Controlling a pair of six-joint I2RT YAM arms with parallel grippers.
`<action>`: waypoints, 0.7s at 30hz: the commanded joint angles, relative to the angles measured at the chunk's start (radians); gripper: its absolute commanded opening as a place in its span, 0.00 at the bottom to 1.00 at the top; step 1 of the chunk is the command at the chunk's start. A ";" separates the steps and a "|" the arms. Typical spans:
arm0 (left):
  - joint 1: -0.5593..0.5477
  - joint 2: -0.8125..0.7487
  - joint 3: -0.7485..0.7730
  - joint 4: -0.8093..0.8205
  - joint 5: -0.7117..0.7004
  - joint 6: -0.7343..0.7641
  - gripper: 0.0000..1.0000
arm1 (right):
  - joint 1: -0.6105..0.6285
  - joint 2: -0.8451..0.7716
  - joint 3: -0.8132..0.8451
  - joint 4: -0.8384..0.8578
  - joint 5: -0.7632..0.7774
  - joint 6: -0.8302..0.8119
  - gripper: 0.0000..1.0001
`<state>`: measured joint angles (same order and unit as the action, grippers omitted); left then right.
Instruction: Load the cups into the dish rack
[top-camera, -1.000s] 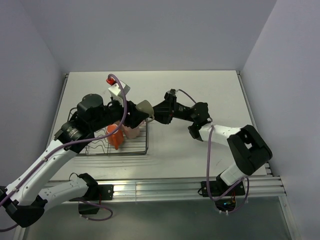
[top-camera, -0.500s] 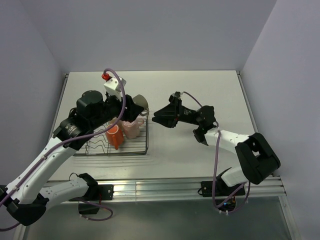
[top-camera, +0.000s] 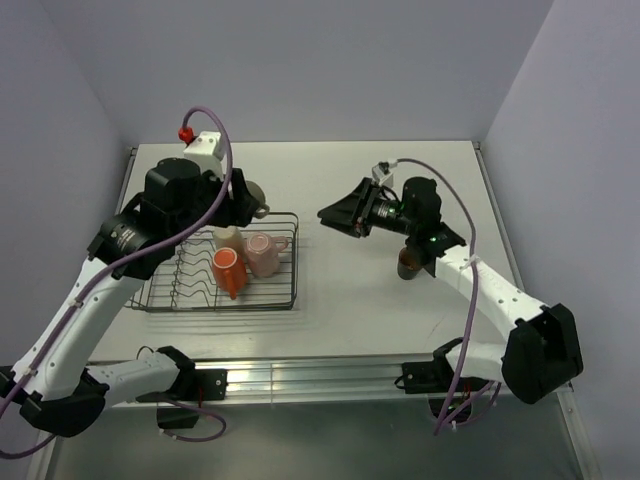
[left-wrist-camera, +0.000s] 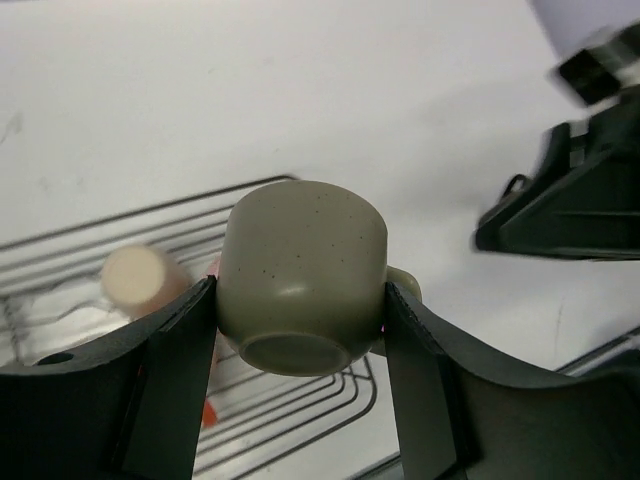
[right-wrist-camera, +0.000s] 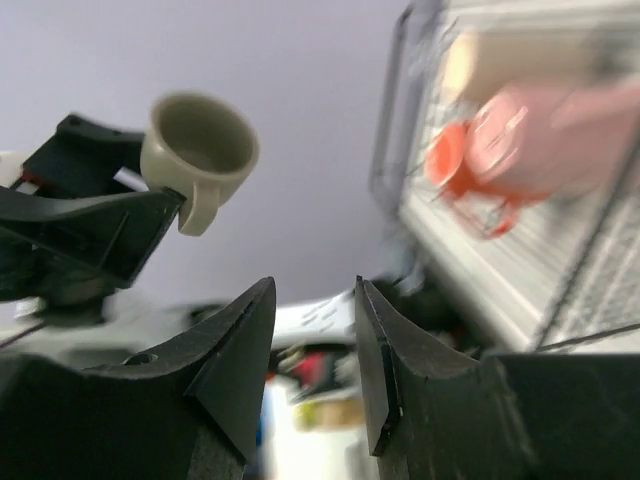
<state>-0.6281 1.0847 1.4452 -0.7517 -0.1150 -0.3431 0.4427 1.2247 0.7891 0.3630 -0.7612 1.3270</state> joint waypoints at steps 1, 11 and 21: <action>0.047 0.035 0.098 -0.214 -0.129 -0.091 0.00 | -0.051 -0.053 0.130 -0.399 0.166 -0.363 0.45; 0.350 0.112 0.060 -0.403 -0.129 -0.191 0.00 | -0.151 0.001 0.259 -0.619 0.232 -0.606 0.45; 0.636 0.130 -0.068 -0.325 -0.060 -0.139 0.00 | -0.160 0.025 0.283 -0.690 0.257 -0.669 0.45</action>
<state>-0.0372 1.2369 1.3895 -1.1267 -0.2020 -0.4988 0.2897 1.2518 1.0275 -0.3058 -0.5228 0.7029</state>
